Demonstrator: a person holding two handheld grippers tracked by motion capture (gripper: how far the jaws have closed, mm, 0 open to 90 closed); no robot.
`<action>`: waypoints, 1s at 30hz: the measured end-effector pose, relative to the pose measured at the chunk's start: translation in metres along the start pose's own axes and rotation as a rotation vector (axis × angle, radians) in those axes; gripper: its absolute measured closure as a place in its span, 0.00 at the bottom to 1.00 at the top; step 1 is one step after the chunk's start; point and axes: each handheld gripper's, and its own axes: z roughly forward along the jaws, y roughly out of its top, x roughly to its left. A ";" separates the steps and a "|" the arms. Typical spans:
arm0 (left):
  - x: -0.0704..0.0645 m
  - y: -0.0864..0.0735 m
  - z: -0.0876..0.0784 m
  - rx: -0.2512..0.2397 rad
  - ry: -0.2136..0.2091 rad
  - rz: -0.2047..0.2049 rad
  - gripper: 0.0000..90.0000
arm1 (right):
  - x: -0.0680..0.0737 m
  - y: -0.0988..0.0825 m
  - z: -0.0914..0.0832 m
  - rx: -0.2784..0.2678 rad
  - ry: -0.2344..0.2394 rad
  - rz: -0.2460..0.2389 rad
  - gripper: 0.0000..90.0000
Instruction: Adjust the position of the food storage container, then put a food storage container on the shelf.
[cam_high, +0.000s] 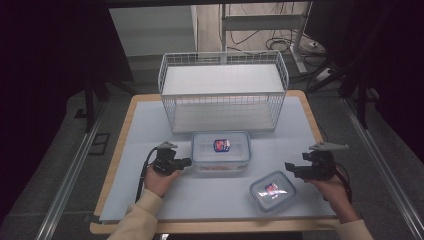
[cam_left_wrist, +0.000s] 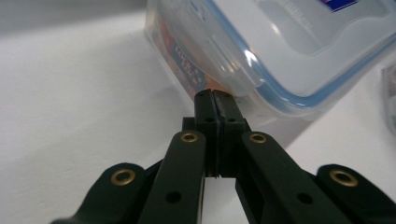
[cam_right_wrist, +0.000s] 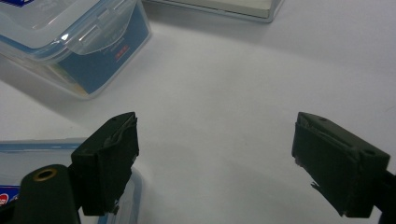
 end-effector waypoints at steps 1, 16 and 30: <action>0.000 0.000 -0.003 -0.007 0.005 0.003 1.00 | 0.000 0.000 -0.001 -0.002 -0.001 0.002 0.16; 0.001 0.004 -0.030 -0.070 -0.012 0.003 0.97 | 0.011 0.005 -0.007 -0.065 0.064 0.002 0.17; 0.001 0.015 -0.038 -0.113 -0.047 -0.060 0.27 | 0.034 0.030 0.002 -0.134 0.275 -0.004 0.17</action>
